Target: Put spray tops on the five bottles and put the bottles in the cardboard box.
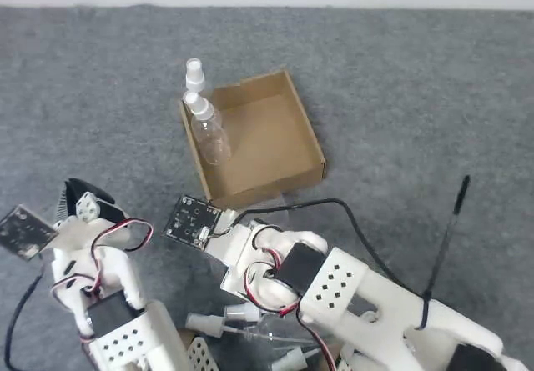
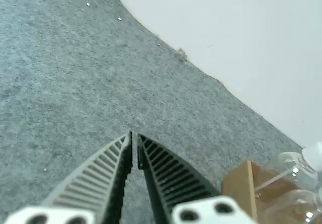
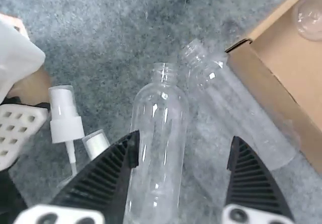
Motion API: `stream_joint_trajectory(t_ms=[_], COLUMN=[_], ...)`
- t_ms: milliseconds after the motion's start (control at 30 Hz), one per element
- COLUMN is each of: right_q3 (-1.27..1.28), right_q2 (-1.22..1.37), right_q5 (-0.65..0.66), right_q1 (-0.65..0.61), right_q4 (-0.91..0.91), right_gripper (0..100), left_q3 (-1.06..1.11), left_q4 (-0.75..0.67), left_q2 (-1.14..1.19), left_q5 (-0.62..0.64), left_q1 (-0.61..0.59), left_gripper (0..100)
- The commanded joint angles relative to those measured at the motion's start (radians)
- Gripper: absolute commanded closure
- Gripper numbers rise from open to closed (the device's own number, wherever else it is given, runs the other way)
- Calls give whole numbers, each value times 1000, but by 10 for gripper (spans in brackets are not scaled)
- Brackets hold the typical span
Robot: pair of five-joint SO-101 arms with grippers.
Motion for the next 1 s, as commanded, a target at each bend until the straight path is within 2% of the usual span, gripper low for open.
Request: stream_joint_trajectory(t_ms=[0,267,533,700,867,967], right_q3=[17,114,124,92,35,17], right_q2=[-28,-28,-22,77,214,265], right_q5=[-9,-9,-9,-9,-9,-9], right_q1=[-12,-12,-12,-12,-12,-12], right_q4=[-67,-216,-231,-234,-228,-232], right_gripper=[760,760,760,756,682,676], left_q3=[-15,-15,-15,-15,-5,-5], left_q4=[-37,-37,-37,-37,-38,-38], left_q2=[-21,-21,-21,-21,-21,-21], left_q5=[-6,-6,-6,-6,-8,-8], left_q1=[-2,-3,-3,-3,-3,-3], left_gripper=[985,985,985,985,985,985])
